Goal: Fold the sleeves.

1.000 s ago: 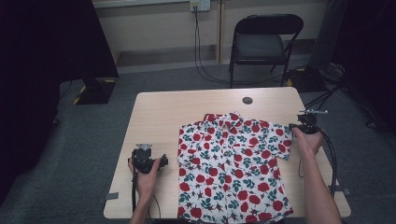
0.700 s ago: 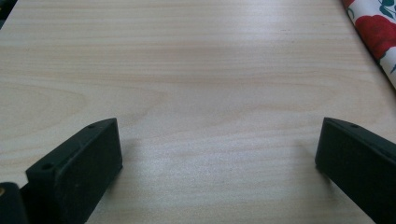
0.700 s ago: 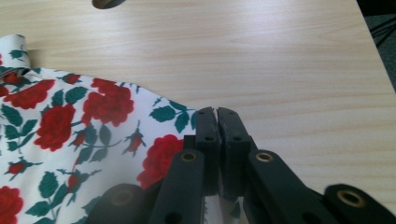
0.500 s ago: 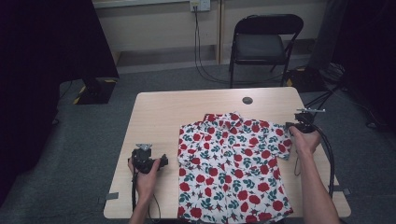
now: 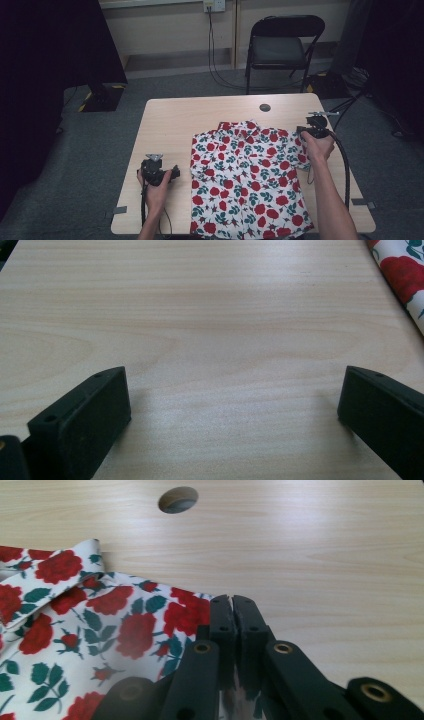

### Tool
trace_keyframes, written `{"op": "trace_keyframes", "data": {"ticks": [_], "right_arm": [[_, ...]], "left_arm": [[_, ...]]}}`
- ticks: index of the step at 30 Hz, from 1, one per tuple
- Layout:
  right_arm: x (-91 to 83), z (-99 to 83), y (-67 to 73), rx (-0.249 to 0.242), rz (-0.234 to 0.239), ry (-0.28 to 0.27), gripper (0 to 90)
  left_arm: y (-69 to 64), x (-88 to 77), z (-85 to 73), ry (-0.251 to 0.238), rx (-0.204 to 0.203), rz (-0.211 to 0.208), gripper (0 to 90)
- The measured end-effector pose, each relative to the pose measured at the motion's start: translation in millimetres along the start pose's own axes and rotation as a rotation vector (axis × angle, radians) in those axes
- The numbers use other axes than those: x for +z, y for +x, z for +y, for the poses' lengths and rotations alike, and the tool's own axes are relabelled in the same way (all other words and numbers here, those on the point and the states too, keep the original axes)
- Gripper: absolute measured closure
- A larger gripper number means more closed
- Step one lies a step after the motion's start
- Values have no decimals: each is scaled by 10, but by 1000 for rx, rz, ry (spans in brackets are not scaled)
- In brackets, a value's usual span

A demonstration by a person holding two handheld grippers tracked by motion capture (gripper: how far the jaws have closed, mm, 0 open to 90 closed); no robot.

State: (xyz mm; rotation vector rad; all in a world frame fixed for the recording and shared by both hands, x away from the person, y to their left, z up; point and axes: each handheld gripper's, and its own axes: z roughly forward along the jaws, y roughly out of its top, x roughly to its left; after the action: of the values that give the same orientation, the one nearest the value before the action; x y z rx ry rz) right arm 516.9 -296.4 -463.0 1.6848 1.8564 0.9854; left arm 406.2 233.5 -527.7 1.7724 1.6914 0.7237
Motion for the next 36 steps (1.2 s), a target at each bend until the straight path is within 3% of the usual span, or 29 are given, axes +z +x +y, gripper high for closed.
{"op": "trace_keyframes", "data": {"ticks": [13, 27, 36], "right_arm": [[24, 120, 355, -41, 23, -6, 886], [300, 137, 754, -59, 46, 34, 882], [562, 54, 864, -55, 45, 104, 872]], "left_arm": [[0, 0, 0, 0, 0, 0, 0], [0, 0, 0, 0, 0, 0, 0], [0, 0, 0, 0, 0, 0, 0]]}}
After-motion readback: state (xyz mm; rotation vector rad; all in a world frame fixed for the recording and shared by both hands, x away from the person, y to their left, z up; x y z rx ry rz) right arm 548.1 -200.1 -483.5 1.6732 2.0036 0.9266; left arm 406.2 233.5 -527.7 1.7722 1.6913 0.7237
